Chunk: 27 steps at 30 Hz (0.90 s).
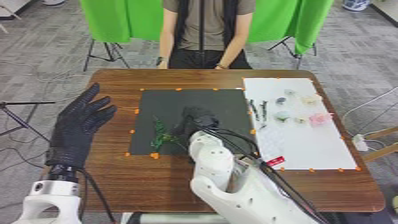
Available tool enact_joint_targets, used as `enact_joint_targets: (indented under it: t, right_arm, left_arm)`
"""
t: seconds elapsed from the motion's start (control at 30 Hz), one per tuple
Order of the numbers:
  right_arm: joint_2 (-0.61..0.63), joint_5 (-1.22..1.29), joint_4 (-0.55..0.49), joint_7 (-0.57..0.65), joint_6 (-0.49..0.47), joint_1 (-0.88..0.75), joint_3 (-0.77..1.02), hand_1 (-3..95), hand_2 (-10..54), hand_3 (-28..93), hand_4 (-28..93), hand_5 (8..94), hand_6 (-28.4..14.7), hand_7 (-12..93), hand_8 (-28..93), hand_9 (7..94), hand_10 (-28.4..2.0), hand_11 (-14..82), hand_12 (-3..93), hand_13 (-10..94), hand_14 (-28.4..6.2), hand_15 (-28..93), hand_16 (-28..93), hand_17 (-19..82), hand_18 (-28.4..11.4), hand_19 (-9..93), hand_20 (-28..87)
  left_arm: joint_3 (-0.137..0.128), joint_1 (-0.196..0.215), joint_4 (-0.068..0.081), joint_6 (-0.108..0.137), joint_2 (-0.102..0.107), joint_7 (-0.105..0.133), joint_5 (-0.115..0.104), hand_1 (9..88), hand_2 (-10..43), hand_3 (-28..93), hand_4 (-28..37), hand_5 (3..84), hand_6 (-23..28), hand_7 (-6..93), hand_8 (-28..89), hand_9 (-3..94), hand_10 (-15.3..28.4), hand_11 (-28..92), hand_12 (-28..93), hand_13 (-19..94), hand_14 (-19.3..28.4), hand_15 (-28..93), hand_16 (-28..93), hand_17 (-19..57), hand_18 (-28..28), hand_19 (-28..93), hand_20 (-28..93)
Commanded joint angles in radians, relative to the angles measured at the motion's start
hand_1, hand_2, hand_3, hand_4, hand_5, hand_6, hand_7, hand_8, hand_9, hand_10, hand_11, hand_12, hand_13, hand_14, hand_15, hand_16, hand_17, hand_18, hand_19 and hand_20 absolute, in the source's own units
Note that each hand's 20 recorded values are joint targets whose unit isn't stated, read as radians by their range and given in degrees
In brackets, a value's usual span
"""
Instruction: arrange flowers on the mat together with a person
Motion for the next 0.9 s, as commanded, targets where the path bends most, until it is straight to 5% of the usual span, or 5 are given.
enact_joint_targets:
  t: [0.03, 0.23, 0.4, 0.67, 0.9]
  right_arm:
    - [0.024, 0.037, -0.060, -0.010, 0.124, 0.081, 0.003, 30.9, -5.1, 55, -20, 82.9, -0.1, 16, -13, 93.7, -10.3, 40.9, 17.7, 89, -8.6, 62, 18, 34, -24.1, 88, -6]
    - [0.046, 0.296, -0.196, -0.085, 0.113, -0.006, 0.172, 28.9, -2.6, 55, -19, 81.4, -0.1, 16, -13, 93.7, -10.6, 38.6, 17.1, 88, -9.3, 61, 19, 33, -24.2, 88, -6]
    - [0.075, 0.703, -0.330, -0.130, 0.132, -0.152, 0.414, 24.5, 7.5, 60, -20, 72.1, -2.4, 16, -13, 84.4, -15.1, 27.3, 18.2, 73, -14.8, 58, 14, 19, -24.1, 74, 2]
    - [0.083, 1.465, -0.462, -0.478, 0.139, -0.530, 0.867, 20.3, 11.3, 68, -25, 59.3, -4.1, 17, -15, 66.2, -17.3, 23.4, 14.5, 52, -19.2, 49, 9, 8, -21.1, 53, 15]
    - [0.083, 1.688, -0.482, -0.742, 0.179, -0.742, 0.992, 16.8, 12.2, 71, -26, 52.8, -1.5, 14, -14, 58.5, -16.2, 15.9, 13.5, 45, -19.6, 40, 11, 6, -19.7, 45, 17]
  left_arm:
    - [-0.001, 0.022, -0.001, 0.004, 0.001, 0.006, -0.002, 23.8, 5.9, 77, -22.1, 31.8, 8.8, 3.0, -6, 25.8, 16.8, 27, 6, 23, 18.0, 46, -10, -3.3, 24.5, 58, 3]
    - [-0.006, 0.056, 0.005, 0.017, -0.015, 0.032, -0.016, 24.0, 7.4, 74, -20.9, 31.0, 8.5, 3.4, -6, 27.8, 16.2, 28, 5, 27, 19.1, 45, -8, -2.7, 25.7, 59, 4]
    - [-0.023, 0.115, 0.001, 0.043, -0.023, 0.095, -0.046, 21.1, 8.8, 73, -23.9, 32.1, 7.5, 6.0, -7, 33.2, 18.1, 25, 7, 30, 23.1, 47, -7, -3.3, 27.2, 60, 4]
    - [-0.042, 0.124, 0.010, -0.014, -0.062, 0.098, -0.034, 19.3, 8.3, 74, -27.9, 34.1, 5.9, 6.9, -8, 36.9, 18.3, 21, 8, 31, 25.7, 47, -7, -4.5, 28.1, 60, 3]
    - [-0.048, 0.143, 0.009, -0.014, -0.074, 0.099, -0.028, 18.5, 8.0, 75, -28.2, 33.9, 4.7, 6.9, -8, 37.9, 17.8, 19, 9, 31, 26.9, 47, -6, -5.1, 27.6, 60, 3]
